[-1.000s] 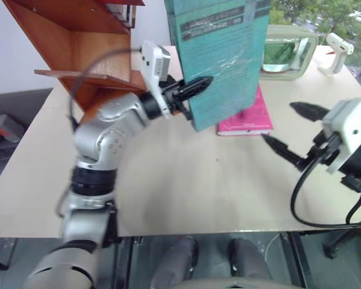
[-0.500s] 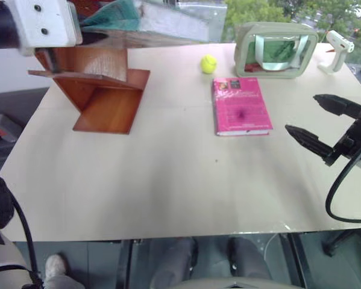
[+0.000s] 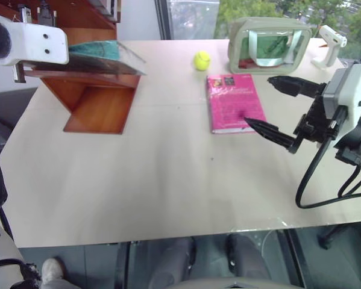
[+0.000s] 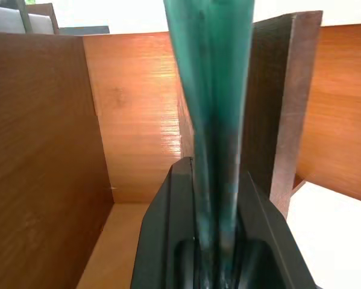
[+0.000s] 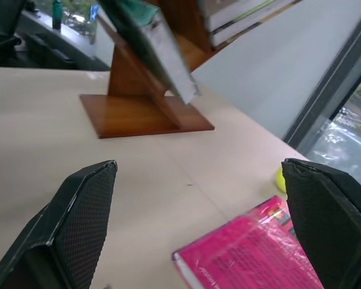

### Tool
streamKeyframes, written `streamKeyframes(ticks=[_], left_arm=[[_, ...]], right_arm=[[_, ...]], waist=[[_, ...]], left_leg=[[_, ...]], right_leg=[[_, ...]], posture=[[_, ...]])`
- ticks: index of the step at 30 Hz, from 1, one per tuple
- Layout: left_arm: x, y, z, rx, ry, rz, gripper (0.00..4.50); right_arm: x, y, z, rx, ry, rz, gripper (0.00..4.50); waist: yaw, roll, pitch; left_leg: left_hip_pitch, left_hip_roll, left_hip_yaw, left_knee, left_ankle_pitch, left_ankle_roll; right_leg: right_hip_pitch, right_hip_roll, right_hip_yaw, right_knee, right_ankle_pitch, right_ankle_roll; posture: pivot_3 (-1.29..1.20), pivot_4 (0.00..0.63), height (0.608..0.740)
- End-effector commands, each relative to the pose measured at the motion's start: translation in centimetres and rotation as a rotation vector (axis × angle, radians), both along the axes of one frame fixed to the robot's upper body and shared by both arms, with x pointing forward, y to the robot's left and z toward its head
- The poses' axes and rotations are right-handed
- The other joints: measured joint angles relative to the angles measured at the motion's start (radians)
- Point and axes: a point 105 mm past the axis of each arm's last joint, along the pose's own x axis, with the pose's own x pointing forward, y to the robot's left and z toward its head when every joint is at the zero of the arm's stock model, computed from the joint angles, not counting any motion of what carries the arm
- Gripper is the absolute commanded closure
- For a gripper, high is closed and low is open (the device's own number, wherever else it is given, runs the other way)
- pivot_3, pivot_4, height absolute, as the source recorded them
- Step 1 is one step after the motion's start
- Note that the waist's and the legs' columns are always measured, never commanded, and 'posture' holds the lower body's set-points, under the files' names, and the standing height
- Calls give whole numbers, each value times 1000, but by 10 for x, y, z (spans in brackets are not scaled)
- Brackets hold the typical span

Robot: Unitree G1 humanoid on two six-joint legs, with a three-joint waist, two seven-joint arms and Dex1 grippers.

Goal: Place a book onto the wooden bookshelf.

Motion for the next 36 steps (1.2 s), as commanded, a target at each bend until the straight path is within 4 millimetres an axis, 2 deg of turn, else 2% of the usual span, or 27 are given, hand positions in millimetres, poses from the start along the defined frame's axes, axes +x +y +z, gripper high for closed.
streamKeyframes(ticks=[1,2,5,10,17,22,25,28,30,31,32,34,36], left_arm=[[-6,6,19,-45,-80,3,2384],[-7,5,20,-56,-94,-8,2112],[-21,9,22,-122,-121,-56,2112],[-60,13,24,-295,-124,-101,2112],[-111,-18,9,-580,-47,-155,2112],[-130,-80,-2,-948,77,-310,2112],[-128,-109,-28,-1077,198,-363,2112],[-115,-131,-52,-1257,258,-382,2832],[-104,-148,-77,-1304,271,-379,3782],[-95,-155,-85,-1349,248,-374,3976],[-89,-163,-94,-1354,233,-372,4372],[-71,-176,-105,-1407,172,-348,4372],[-58,-186,-125,-1433,196,-286,4372]], right_arm=[[-7,10,7,-5,-49,55,0],[-6,9,7,-4,-49,59,0],[-2,7,6,-22,-42,72,0],[8,-1,9,-20,-21,94,0],[23,0,4,-48,15,149,0],[25,-2,0,-54,38,153,0],[24,-6,-3,-56,52,124,0],[18,-10,-10,-67,74,84,0],[12,-14,-19,-91,82,34,0],[11,-16,-23,-94,86,3,0],[9,-18,-28,-93,90,-25,0],[6,-22,-39,-97,113,-87,0],[5,-31,-56,-111,166,-156,0]], waist=[[-7,0,0],[-7,0,0],[-12,0,0],[-25,0,0],[-16,2,1],[-4,2,1],[-2,3,0],[9,6,-2],[15,6,-1],[15,5,-1],[19,5,-2],[29,4,-2],[41,4,-3]], left_leg=[[0,0,0,0,0,0],[0,0,-1,2,0,0],[0,0,0,2,0,0],[-1,0,2,2,0,0],[1,1,6,2,0,0],[1,2,4,2,0,-1],[2,1,4,3,0,-1],[3,1,4,3,1,-2],[3,1,4,3,1,-3],[3,1,5,3,1,-3],[2,2,5,3,2,-4],[3,1,5,3,2,-3],[3,1,6,3,2,-4]], right_leg=[[0,0,0,1,0,0],[0,0,-1,4,0,0],[0,-1,0,4,0,0],[-4,-1,2,7,0,0],[-5,-1,4,10,0,-1],[-5,-1,1,11,0,-1],[-4,-2,2,12,0,-1],[-3,-2,3,13,1,-2],[-4,-1,3,13,1,-2],[-4,-1,4,14,2,-3],[-4,-1,4,13,3,-5],[-3,-2,4,12,3,-5],[-3,-2,4,11,4,-7]], posture=[[0,150,736],[0,150,736],[0,150,736],[0,150,736],[0,150,736],[0,150,736],[0,150,736],[0,150,736],[0,150,736],[0,150,736],[0,150,736],[0,150,736],[0,150,736]])
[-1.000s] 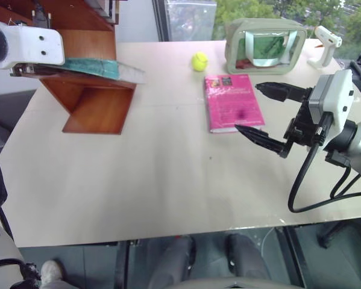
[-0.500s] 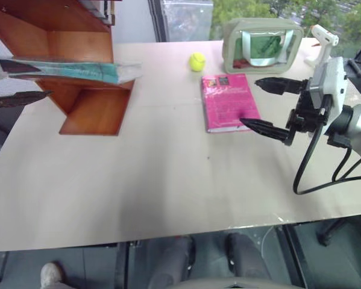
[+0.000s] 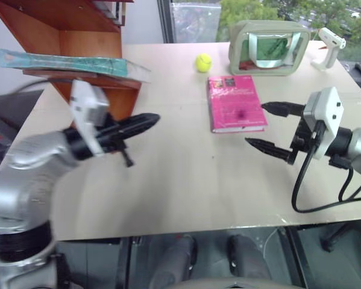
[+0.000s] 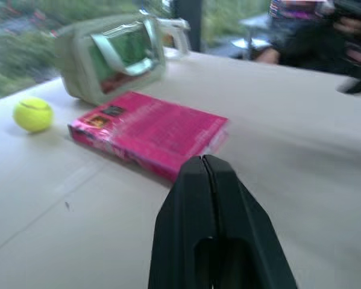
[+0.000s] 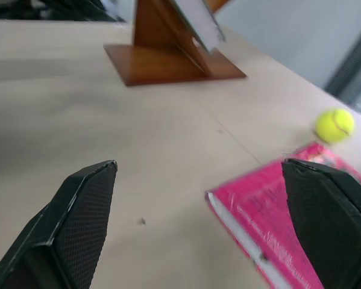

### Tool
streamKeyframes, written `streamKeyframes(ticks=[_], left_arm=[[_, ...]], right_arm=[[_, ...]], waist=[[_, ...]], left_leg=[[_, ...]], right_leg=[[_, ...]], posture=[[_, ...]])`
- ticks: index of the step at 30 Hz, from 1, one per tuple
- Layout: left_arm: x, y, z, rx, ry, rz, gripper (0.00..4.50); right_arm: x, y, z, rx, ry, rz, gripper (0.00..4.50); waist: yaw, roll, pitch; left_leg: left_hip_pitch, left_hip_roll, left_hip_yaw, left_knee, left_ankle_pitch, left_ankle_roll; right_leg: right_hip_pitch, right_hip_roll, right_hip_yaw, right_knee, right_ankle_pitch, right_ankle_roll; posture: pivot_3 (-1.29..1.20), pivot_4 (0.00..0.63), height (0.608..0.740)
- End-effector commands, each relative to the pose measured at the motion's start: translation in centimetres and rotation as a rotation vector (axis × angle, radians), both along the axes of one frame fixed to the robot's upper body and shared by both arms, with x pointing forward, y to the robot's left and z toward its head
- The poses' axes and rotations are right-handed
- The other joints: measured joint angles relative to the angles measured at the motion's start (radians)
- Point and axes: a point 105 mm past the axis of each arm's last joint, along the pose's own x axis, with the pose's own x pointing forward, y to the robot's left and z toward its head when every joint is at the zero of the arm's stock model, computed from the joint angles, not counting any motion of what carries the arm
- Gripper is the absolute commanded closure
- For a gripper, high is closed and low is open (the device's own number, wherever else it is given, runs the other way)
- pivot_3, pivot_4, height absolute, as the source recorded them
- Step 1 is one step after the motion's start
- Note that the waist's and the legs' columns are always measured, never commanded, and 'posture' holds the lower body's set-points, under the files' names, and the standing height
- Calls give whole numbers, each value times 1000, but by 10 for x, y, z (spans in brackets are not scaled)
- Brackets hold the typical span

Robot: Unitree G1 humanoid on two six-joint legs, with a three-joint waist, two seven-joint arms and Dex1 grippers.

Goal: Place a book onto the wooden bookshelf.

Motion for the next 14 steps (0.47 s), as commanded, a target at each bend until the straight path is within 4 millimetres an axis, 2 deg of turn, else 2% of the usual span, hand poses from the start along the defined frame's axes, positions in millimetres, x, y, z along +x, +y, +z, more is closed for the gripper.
streamKeyframes(ticks=[1,2,4,7,9,14], left_arm=[[16,-12,-16,-15,3,64,3788],[17,-14,-24,-29,35,48,3463],[16,-10,-36,-11,71,43,2501],[15,13,-51,56,105,95,973],[10,27,-57,104,118,107,287],[-5,57,-61,193,146,98,287]], right_arm=[[-6,-15,-11,-28,13,-121,0],[-8,-23,-20,-28,44,-169,0],[-14,-38,-33,-37,84,-243,0],[-27,-57,-44,-80,112,-315,0],[-36,-67,-46,-93,118,-356,0],[-54,-77,-46,-129,147,-377,0]], waist=[[5,0,0],[6,0,0],[7,0,0],[3,0,0],[2,1,0],[5,1,0]], left_leg=[[0,0,1,0,0,0],[0,0,1,0,0,0],[0,0,1,0,0,0],[0,0,2,-2,0,0],[2,2,5,-2,0,0],[7,4,5,-3,-1,0]], right_leg=[[0,0,1,1,0,0],[0,0,0,0,0,0],[-1,0,1,0,0,0],[-2,1,2,0,0,0],[-2,3,4,1,0,0],[4,4,4,0,0,0]], posture=[[0,150,736],[0,150,736],[0,150,736],[0,150,736],[0,150,736],[0,150,736]])
